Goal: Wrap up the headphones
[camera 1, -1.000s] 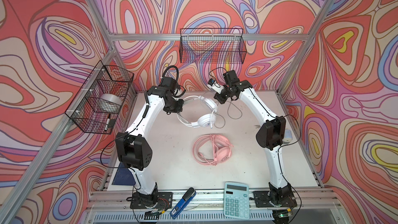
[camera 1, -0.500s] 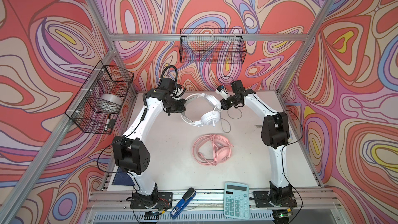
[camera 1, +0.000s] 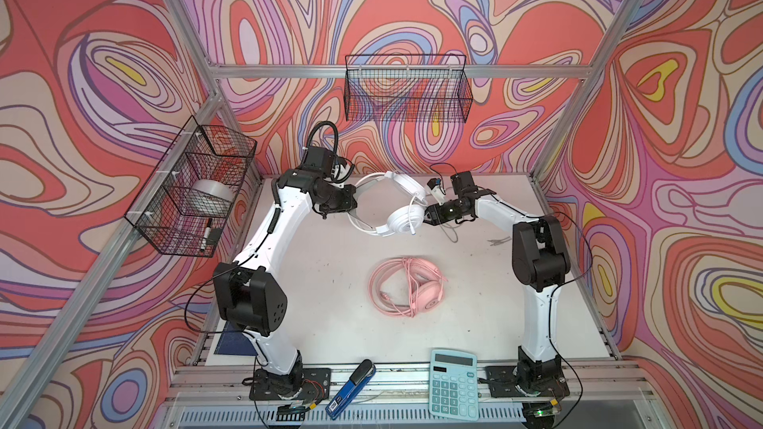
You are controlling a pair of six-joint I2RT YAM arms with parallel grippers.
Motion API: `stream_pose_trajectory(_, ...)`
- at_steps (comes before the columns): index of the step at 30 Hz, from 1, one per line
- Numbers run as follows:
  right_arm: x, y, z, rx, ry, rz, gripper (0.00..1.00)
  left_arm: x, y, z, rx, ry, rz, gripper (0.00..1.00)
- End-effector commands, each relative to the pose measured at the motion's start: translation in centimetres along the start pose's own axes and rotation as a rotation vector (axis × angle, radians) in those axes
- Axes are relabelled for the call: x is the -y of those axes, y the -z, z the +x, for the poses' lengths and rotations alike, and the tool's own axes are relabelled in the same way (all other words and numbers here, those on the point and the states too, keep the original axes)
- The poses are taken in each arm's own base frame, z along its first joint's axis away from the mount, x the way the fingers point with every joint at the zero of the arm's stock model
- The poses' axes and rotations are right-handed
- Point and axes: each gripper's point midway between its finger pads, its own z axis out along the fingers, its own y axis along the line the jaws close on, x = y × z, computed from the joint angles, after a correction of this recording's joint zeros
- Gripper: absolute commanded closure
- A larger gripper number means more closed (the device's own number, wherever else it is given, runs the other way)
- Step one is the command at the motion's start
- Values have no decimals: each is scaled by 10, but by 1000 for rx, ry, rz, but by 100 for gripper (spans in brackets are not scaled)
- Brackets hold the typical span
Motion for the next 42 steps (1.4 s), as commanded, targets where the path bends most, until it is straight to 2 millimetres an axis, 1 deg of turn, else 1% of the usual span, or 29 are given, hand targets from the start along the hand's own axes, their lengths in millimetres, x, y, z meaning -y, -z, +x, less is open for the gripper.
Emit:
stream_pose_trajectory(1,-1,12,-10,48,33,20,52,17,28,-19,99,3,73,100)
stream_pose_trajectory(5,-1,6,14,18,19,12,52,11,33,-23,110,45,68,100)
stream_pose_trajectory(9,-2,5,32,13,-1,10,52,6,34,-26,123,96,74,100)
stream_pose_trajectory(15,-1,0,54,-22,-42,6,55,4,31,-30,127,158,86,100)
stream_pose_trajectory(18,-2,1,57,-30,-48,6,57,1,32,-35,134,190,87,100)
stream_pose_trajectory(22,-3,-1,63,-52,-71,-1,62,0,33,-43,149,213,108,100)
stream_pose_trajectory(29,-9,6,76,-51,-101,1,60,-5,33,-50,170,254,100,100)
stream_pose_trajectory(33,-12,8,74,-30,-114,-13,61,-6,30,-51,160,263,105,100)
stream_pose_trajectory(37,-17,7,71,2,-149,-48,73,-10,24,-48,145,285,98,100)
stream_pose_trajectory(39,-20,8,70,23,-154,-59,82,-11,23,-48,147,296,103,100)
stream_pose_trajectory(41,-22,11,69,37,-149,-61,94,-12,22,-48,151,306,103,100)
stream_pose_trajectory(42,-24,13,69,40,-143,-62,97,-13,22,-48,152,312,99,100)
